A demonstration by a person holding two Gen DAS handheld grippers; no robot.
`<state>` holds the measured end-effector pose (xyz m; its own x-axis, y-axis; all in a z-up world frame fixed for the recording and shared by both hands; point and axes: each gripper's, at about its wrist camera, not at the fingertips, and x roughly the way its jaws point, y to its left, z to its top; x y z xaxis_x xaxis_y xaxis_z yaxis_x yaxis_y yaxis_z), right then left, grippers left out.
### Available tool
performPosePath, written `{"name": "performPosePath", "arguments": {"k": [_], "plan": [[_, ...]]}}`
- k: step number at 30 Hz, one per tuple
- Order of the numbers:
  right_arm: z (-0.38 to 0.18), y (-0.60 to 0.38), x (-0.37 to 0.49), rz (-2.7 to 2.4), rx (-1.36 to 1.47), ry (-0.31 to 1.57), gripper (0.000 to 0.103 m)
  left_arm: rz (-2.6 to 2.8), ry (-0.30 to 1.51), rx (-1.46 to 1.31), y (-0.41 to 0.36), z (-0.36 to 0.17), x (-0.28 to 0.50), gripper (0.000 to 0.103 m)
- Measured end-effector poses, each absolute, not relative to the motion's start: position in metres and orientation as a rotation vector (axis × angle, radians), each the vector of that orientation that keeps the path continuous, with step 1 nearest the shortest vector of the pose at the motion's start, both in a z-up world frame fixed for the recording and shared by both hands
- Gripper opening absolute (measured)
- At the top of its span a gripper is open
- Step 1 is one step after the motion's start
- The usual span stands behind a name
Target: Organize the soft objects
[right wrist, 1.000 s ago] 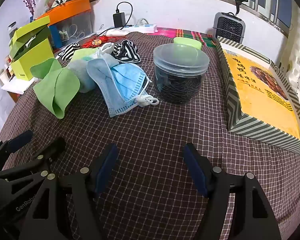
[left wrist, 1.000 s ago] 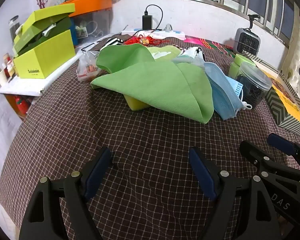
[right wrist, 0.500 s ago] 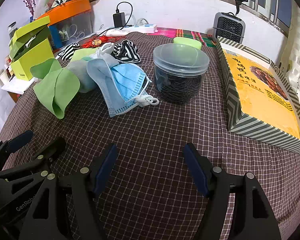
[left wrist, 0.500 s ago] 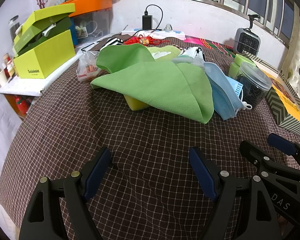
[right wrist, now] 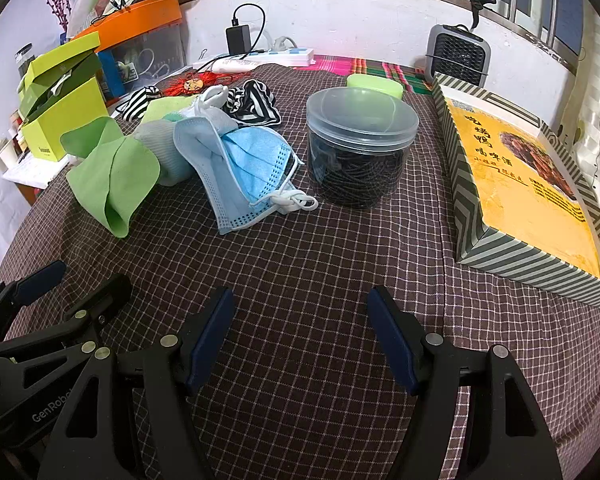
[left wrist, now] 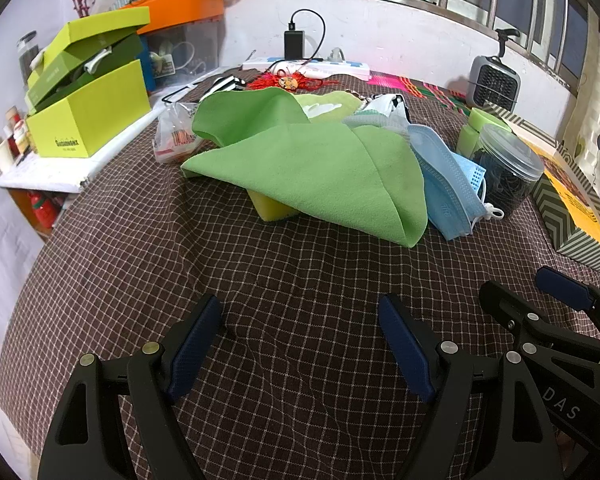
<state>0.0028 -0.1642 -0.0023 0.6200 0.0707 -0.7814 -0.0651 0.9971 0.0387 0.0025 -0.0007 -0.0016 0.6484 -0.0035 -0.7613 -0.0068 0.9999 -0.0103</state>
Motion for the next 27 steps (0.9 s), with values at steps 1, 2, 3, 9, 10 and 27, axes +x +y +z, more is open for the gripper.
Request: {"name": "performPosePath", "arguments": {"k": [1,2,3,9,10,27], "plan": [[-0.002,-0.164,0.003,0.078,0.007,0.899,0.07,-0.001,0.865,-0.013,0.0,-0.001,0.002,0.081],[-0.003,-0.164,0.003,0.078,0.007,0.899,0.07,-0.004,0.865,-0.012,0.0,-0.001,0.002,0.081],[-0.003,-0.164,0.003,0.078,0.007,0.899,0.07,-0.006,0.866,-0.009,0.0,-0.001,0.003,0.081],[-0.004,-0.168,0.005,0.101,0.02,0.896,0.07,-0.03,0.871,0.001,0.002,0.0,0.004,0.081],[-0.003,-0.17,0.006,0.107,0.033,0.894,0.07,-0.036,0.874,-0.001,0.003,0.0,0.005,0.081],[0.022,-0.157,0.014,0.278,-0.006,0.764,0.07,-0.117,0.831,-0.11,0.035,0.024,0.009,0.081]]}}
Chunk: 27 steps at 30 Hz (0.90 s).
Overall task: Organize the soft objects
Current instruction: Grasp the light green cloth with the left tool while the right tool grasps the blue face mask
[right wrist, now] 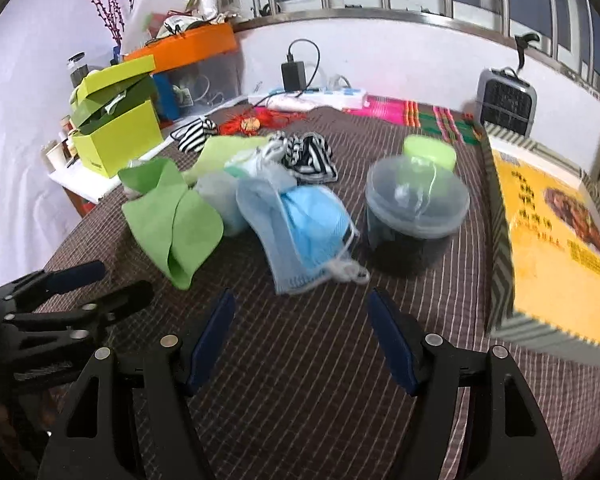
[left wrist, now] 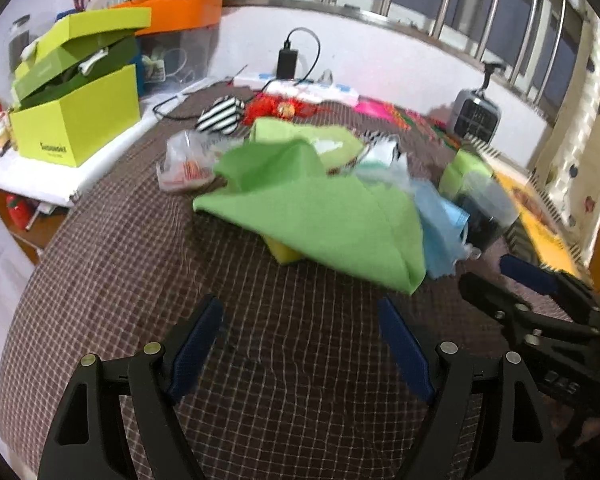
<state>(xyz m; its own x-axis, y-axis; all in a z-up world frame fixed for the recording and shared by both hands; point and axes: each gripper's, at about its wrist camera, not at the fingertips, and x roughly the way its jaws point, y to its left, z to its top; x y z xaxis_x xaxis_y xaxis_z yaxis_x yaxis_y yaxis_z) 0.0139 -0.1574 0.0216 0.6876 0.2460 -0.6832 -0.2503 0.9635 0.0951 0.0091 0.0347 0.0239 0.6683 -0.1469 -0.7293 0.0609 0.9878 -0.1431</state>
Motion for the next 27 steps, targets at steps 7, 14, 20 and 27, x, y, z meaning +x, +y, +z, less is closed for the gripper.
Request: {"name": "performPosePath", "arguments": {"k": [7,14,20,27], "plan": [[0.023,-0.158,0.03,0.285,-0.009,0.775,0.07,-0.145,0.809,-0.162,0.045,0.039,0.017,0.081],[0.018,-0.159,0.027,0.265,0.003,0.798,0.07,-0.092,0.847,-0.076,0.031,0.028,0.028,0.081],[0.016,-0.162,0.025,0.263,0.002,0.803,0.07,-0.096,0.871,-0.058,0.021,0.021,0.031,0.081],[0.016,-0.162,0.027,0.273,-0.004,0.796,0.07,-0.106,0.85,-0.068,0.023,0.028,0.032,0.081]]}}
